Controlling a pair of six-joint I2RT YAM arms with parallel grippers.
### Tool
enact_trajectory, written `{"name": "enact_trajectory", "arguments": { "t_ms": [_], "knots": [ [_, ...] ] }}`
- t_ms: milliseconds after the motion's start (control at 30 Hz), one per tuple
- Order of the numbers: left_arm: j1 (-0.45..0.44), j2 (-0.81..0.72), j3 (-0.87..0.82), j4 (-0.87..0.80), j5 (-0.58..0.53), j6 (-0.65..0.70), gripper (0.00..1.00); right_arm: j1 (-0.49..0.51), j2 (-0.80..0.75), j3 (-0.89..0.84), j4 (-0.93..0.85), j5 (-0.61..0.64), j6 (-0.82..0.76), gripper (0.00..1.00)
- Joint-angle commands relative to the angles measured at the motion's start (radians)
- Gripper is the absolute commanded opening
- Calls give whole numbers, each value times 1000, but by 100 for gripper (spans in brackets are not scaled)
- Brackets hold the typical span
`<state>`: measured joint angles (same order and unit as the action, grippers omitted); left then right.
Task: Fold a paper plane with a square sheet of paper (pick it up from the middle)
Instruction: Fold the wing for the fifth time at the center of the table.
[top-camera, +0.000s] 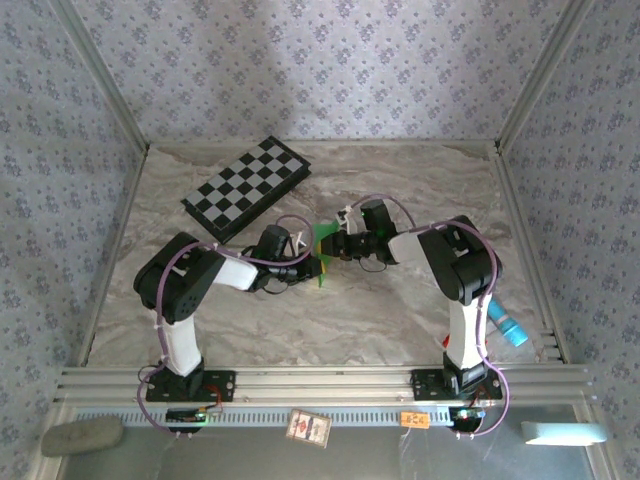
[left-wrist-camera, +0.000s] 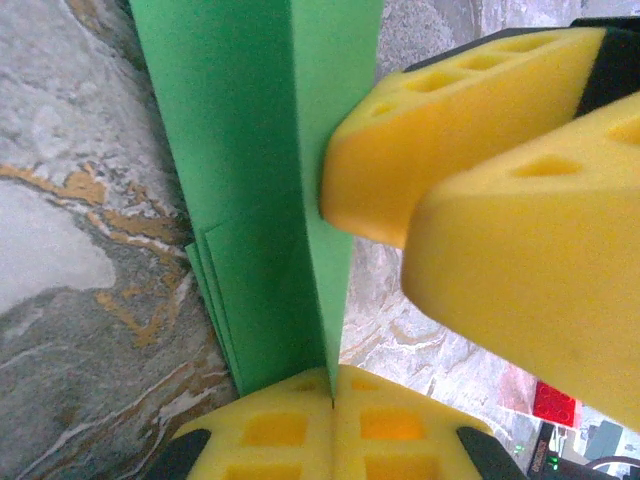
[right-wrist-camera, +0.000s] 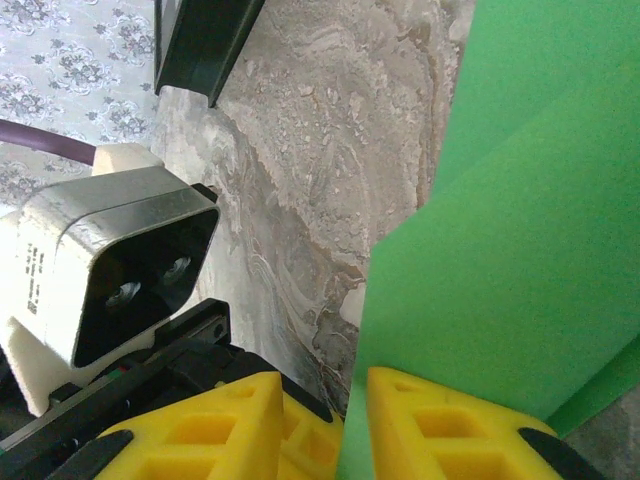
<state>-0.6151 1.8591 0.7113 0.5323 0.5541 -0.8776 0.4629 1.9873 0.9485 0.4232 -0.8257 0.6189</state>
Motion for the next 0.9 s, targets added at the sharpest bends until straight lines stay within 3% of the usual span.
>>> {"name": "enact_trajectory", "arguments": {
  "t_ms": [0, 867],
  "knots": [
    [7, 50, -34, -79, -55, 7, 6, 5, 24, 29, -40, 22, -15, 30],
    [6, -24, -50, -137, -72, -20, 10, 21, 50, 65, -144, 103, -17, 30]
  ]
}}
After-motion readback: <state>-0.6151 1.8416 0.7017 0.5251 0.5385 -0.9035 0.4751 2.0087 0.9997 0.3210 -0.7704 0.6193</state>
